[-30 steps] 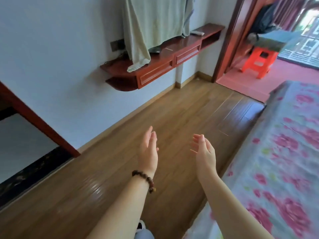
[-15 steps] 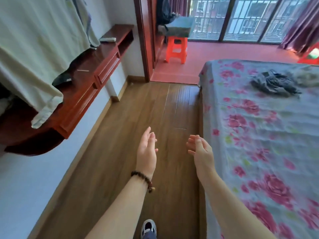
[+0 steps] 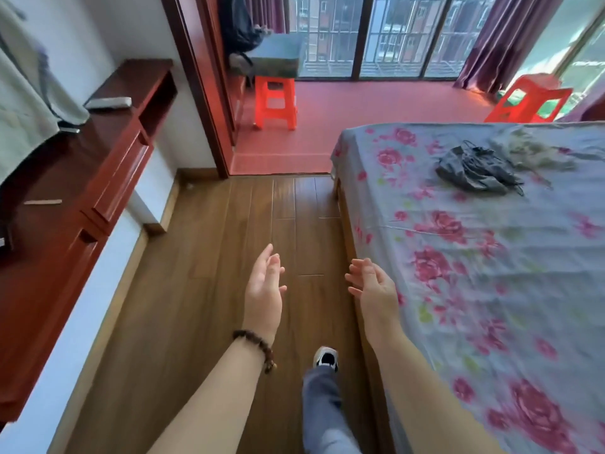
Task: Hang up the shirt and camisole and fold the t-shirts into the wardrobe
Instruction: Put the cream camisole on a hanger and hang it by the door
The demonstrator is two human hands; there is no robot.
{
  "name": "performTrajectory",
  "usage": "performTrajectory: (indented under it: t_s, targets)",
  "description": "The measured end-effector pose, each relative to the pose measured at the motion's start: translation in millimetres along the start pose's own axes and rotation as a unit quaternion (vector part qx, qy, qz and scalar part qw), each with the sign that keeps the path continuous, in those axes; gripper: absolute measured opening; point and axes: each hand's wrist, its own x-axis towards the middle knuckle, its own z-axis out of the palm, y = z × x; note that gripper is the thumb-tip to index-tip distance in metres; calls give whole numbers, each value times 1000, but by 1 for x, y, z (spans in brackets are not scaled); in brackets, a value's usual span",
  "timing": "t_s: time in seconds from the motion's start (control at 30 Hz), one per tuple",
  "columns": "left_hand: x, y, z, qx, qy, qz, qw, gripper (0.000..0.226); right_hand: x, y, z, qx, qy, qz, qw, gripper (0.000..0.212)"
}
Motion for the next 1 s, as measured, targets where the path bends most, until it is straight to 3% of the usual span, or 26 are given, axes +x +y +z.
performTrajectory:
  t_s: [0.4, 0.63, 1.0]
  targets:
    - [269, 79, 88, 4, 10, 22, 1000, 67, 277, -107, 69, 20, 3, -19, 1000, 32]
    - [407, 94, 103, -7, 20, 6, 1000, 54, 389, -129, 130, 1, 9, -3, 1000, 34]
    - [680, 132, 107, -3, -33, 8, 999, 43, 604, -188, 275, 47, 48, 5, 998, 30]
